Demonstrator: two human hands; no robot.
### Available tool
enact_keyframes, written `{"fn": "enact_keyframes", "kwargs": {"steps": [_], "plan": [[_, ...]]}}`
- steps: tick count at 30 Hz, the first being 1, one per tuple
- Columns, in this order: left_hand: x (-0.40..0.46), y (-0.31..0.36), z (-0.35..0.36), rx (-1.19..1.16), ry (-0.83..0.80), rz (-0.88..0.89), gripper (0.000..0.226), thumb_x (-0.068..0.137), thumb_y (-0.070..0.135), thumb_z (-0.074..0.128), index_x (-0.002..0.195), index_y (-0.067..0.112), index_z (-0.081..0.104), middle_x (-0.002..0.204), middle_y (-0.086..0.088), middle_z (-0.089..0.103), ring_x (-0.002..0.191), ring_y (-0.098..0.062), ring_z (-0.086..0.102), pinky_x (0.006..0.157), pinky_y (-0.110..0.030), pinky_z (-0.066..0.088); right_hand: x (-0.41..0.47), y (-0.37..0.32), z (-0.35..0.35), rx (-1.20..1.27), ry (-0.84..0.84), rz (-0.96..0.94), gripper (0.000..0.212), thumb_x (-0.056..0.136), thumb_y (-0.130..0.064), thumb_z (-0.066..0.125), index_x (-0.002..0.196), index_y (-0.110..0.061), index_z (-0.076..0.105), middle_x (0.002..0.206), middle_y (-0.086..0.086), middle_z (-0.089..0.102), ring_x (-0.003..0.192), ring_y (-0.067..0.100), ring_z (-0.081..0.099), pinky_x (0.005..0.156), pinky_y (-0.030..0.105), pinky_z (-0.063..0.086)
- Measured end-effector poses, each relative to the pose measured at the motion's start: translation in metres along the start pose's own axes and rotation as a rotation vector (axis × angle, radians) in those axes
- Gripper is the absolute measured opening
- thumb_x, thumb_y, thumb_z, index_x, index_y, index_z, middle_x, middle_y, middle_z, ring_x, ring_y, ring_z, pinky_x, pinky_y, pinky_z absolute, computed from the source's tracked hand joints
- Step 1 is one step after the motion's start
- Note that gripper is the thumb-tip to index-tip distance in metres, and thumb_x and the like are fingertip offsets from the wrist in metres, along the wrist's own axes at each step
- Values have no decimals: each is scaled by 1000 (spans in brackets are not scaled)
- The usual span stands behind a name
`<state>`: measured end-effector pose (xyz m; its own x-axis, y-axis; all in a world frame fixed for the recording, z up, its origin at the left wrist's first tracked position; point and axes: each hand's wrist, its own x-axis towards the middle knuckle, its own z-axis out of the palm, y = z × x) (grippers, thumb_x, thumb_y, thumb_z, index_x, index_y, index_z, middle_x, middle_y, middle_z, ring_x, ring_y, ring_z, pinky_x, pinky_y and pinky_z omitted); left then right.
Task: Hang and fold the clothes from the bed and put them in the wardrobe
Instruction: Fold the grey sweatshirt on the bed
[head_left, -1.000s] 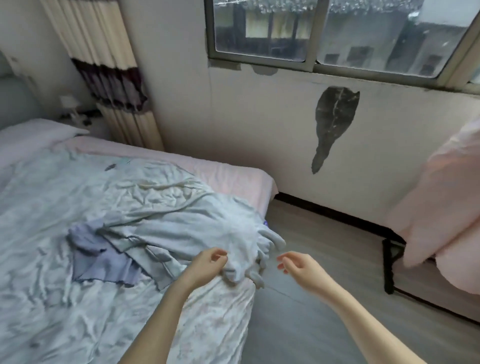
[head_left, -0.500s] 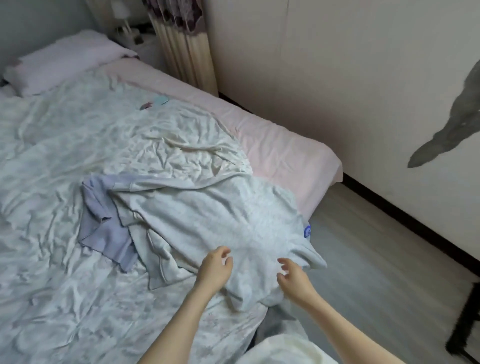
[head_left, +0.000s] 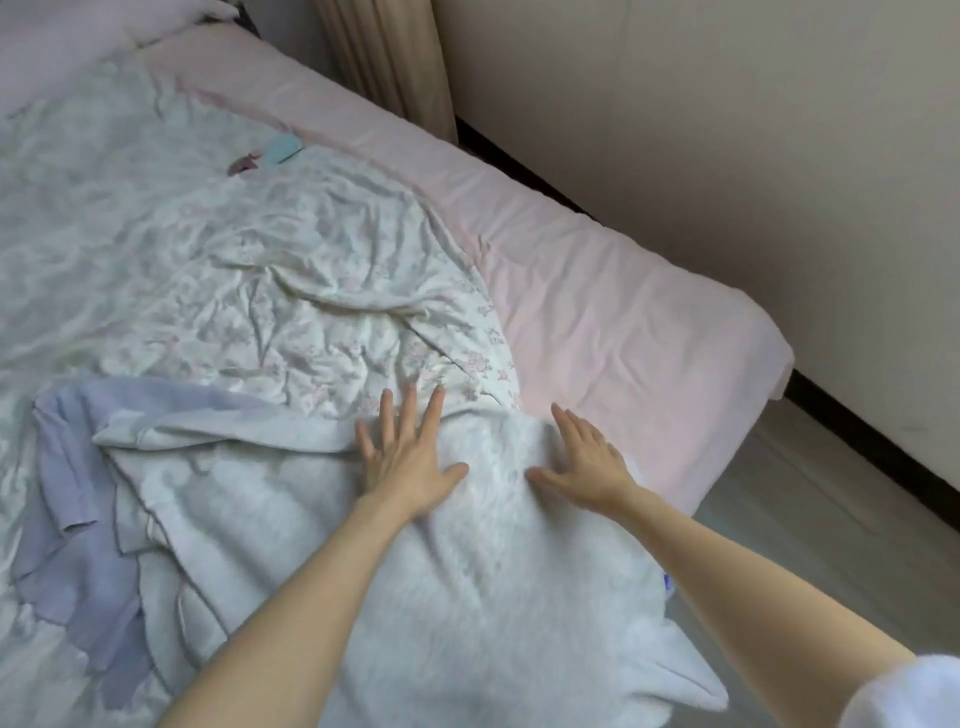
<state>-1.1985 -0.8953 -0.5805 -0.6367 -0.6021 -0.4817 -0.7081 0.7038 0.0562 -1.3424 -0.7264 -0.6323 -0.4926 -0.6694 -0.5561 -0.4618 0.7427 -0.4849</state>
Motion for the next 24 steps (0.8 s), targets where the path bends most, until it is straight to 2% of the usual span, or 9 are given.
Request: {"fn": "enact_keyframes", "kwargs": {"steps": [3, 5, 7, 9, 11, 13, 15, 19, 24], "plan": [[34, -18, 5, 86, -123, -60, 117, 70, 80, 49, 147, 28, -23, 159, -6, -1, 145, -28, -11, 109, -61, -11, 8, -8, 23, -78, 30, -44, 84, 87, -58, 48, 151, -23, 6, 145, 2, 39, 134, 23, 32, 107, 40, 25], [34, -21, 13, 135, -66, -39, 109, 71, 81, 47, 151, 22, 3, 148, -10, 31, 140, -28, 22, 112, -56, 2, -3, -9, 33, -41, 141, -40, 71, 90, -53, 47, 147, -21, 20, 132, 1, 51, 124, 23, 45, 99, 38, 32], [24, -30, 21, 113, 124, 36, 71, 79, 61, 59, 130, 13, 47, 119, -13, 56, 114, -31, 53, 102, -47, 31, -16, -8, 42, 38, 222, -17, 55, 93, -44, 47, 141, -20, 33, 121, 2, 60, 111, 23, 55, 89, 36, 40], [2, -44, 24, 34, 183, 158, 31, 71, 20, 75, 98, 8, 64, 92, -15, 63, 87, -34, 64, 76, -41, 48, -33, -10, 47, 11, 231, 10, 41, 95, -36, 45, 132, -21, 43, 109, -1, 65, 97, 22, 61, 71, 32, 42], [-20, -63, 24, 39, 170, 267, 39, 50, -2, 78, 85, 10, 67, 79, -9, 65, 66, -30, 65, 56, -32, 51, -50, -16, 52, -62, 209, 26, 34, 94, -31, 43, 127, -22, 46, 101, -2, 68, 90, 19, 63, 62, 29, 35], [-43, -76, 11, -25, 143, 282, 38, 60, -7, 68, 95, 10, 65, 81, -9, 66, 70, -32, 65, 56, -33, 49, -66, -27, 52, -119, 197, 56, 33, 94, -31, 43, 126, -24, 46, 100, -1, 69, 89, 21, 64, 62, 29, 33], [-62, -85, 0, -40, 125, 251, 32, 82, -4, 48, 110, 9, 56, 95, -13, 66, 88, -37, 63, 68, -40, 47, -81, -38, 48, -178, 196, 99, 33, 95, -31, 43, 127, -26, 44, 100, -1, 69, 91, 24, 63, 62, 31, 34], [-106, -108, -19, 112, 21, 317, 26, 97, 14, 34, 122, 15, 41, 117, -9, 63, 107, -34, 58, 77, -38, 42, -125, -63, 39, -260, 154, 128, 34, 92, -26, 44, 126, -29, 45, 100, 0, 67, 93, 22, 62, 65, 33, 39], [-165, -138, -71, 44, -108, 415, 50, 88, 66, 42, 104, 20, 53, 113, -9, 64, 109, -30, 55, 81, -35, 40, -185, -108, 6, -360, 49, 7, 18, 93, -41, 48, 98, -25, 53, 96, -2, 65, 96, 21, 56, 71, 30, 29]]}}
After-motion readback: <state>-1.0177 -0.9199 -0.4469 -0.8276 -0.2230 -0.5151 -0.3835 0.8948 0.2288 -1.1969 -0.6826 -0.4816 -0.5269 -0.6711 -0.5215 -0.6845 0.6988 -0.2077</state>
